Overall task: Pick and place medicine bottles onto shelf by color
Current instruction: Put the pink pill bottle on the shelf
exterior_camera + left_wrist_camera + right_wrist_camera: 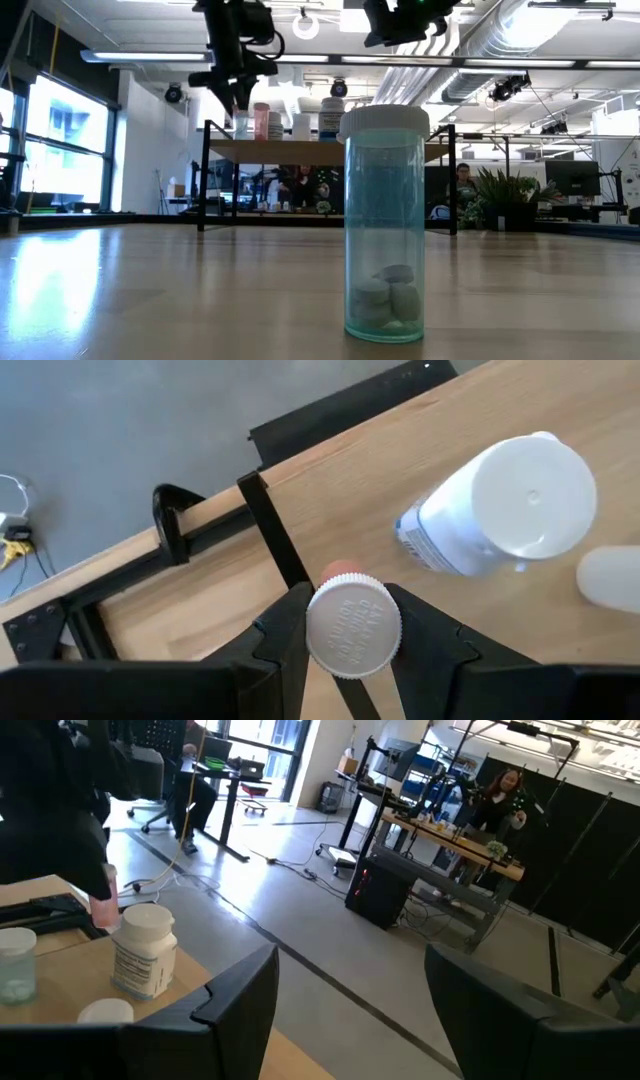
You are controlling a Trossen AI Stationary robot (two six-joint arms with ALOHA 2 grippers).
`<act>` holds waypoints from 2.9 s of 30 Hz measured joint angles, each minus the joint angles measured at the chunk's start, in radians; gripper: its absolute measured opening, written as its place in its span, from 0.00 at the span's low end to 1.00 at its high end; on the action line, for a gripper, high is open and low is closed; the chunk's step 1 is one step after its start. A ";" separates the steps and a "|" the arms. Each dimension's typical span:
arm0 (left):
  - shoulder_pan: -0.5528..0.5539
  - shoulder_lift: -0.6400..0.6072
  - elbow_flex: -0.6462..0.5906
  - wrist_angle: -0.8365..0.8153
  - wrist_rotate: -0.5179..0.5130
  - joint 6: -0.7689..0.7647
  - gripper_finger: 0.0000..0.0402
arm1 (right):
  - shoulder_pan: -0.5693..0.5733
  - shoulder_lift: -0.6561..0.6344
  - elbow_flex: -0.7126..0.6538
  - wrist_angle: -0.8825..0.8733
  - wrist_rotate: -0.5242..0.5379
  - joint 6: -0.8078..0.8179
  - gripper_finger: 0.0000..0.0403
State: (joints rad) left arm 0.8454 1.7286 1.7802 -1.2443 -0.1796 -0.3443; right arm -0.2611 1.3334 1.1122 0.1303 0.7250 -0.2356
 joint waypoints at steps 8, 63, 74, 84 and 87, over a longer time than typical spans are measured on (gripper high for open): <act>0.019 0.034 0.000 0.002 0.025 0.013 0.26 | 0.000 0.000 0.000 0.000 0.000 0.000 0.60; 0.011 0.065 0.000 0.029 0.071 0.043 0.31 | 0.000 0.000 0.000 0.001 0.001 0.045 0.60; 0.011 0.065 0.000 0.029 0.069 0.098 0.31 | 0.000 0.000 0.000 0.001 0.001 0.044 0.60; 0.011 0.065 0.000 0.022 0.070 0.139 0.32 | 0.000 0.000 0.000 0.001 0.001 0.044 0.60; 0.010 0.065 0.000 0.015 0.067 0.139 0.32 | 0.000 0.000 0.000 0.001 0.001 0.044 0.60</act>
State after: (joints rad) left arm 0.8555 1.7935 1.7802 -1.2297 -0.1127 -0.2050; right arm -0.2609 1.3334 1.1122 0.1310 0.7258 -0.1915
